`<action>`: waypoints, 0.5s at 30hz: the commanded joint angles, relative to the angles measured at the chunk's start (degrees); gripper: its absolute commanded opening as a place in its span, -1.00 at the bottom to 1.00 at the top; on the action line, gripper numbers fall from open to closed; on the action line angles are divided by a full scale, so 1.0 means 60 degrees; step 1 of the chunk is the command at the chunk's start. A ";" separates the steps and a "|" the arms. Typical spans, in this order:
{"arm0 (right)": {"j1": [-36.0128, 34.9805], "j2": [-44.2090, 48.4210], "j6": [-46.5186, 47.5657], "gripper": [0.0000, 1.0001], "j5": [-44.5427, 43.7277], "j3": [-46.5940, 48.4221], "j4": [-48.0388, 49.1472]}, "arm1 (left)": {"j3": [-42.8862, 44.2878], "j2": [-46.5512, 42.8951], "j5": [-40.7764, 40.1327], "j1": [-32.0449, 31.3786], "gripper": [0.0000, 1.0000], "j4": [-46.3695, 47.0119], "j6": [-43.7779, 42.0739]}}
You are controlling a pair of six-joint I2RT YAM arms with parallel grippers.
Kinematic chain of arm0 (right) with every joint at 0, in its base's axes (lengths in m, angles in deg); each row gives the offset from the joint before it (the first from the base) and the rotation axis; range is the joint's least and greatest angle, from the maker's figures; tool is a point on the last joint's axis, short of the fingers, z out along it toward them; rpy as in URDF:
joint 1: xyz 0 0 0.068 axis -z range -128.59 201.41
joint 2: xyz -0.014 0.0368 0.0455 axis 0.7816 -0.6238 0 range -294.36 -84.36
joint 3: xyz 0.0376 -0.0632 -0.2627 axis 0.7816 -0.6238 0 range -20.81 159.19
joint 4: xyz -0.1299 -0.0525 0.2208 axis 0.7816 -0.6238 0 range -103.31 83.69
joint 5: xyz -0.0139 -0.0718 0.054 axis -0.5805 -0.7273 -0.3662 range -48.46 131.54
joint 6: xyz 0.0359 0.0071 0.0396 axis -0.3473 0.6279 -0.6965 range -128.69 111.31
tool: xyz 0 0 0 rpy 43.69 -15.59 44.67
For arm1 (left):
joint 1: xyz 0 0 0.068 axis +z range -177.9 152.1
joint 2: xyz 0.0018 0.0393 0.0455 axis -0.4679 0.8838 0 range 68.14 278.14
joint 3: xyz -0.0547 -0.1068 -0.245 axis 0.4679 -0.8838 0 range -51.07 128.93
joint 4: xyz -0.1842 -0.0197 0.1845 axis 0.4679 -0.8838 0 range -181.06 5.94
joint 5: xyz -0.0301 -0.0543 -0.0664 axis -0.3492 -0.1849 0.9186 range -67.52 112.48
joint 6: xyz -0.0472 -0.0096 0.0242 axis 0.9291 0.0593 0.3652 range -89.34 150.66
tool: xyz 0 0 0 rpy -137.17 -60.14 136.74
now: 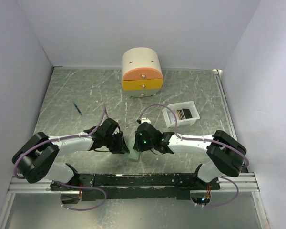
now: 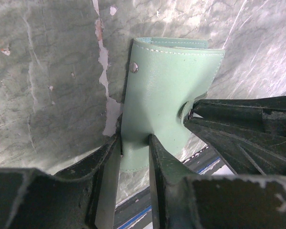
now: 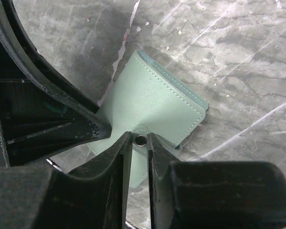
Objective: Put the credit cards into the card holder
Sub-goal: Close the card holder at the center of the board.
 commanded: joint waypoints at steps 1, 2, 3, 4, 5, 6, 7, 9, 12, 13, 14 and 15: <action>-0.0020 -0.0104 -0.0069 -0.63 0.0336 -0.0081 0.0167 | -0.0205 0.0503 -0.0761 -0.0131 -0.26 -0.0361 -0.0226; -0.0027 -0.0077 -0.0063 -0.63 0.0337 -0.0081 0.0147 | -0.0195 0.0514 -0.0757 -0.0131 -0.26 -0.0339 -0.0223; -0.0032 -0.0074 -0.0035 -0.63 0.0371 -0.0071 0.0136 | -0.0191 0.0550 -0.0765 -0.0131 -0.27 -0.0333 -0.0234; -0.0023 -0.0061 -0.0026 -0.64 0.0392 -0.0058 0.0098 | -0.0171 0.0554 -0.0761 -0.0131 -0.27 -0.0336 -0.0237; -0.0026 -0.0037 -0.0001 -0.64 0.0395 -0.0064 0.0064 | -0.0148 0.0579 -0.0766 -0.0131 -0.27 -0.0351 -0.0245; -0.0032 -0.0023 0.0010 -0.64 0.0364 -0.0056 0.0012 | -0.0141 0.0580 -0.0774 -0.0131 -0.27 -0.0351 -0.0251; -0.0033 -0.0003 0.0002 -0.64 0.0307 -0.0055 -0.0048 | -0.0137 0.0586 -0.0780 -0.0135 -0.27 -0.0351 -0.0244; -0.0023 0.0003 0.0044 -0.65 0.0257 -0.0093 -0.0102 | -0.0138 0.0570 -0.0763 -0.0138 -0.27 -0.0339 -0.0238; -0.0028 -0.0174 0.0156 -0.75 0.0135 0.0030 -0.0348 | -0.0128 0.0575 -0.0767 -0.0146 -0.27 -0.0368 -0.0244; -0.0036 -0.0269 0.0196 -0.80 0.0083 0.0101 -0.0481 | -0.0126 0.0550 -0.0763 -0.0146 -0.27 -0.0377 -0.0238; -0.0064 -0.0363 0.0239 -0.86 0.0053 0.0185 -0.0595 | -0.0131 0.0527 -0.0773 -0.0146 -0.27 -0.0360 -0.0225; -0.0104 -0.0446 0.0263 -0.90 0.0016 0.0237 -0.0702 | -0.0136 0.0499 -0.0786 -0.0146 -0.26 -0.0363 -0.0212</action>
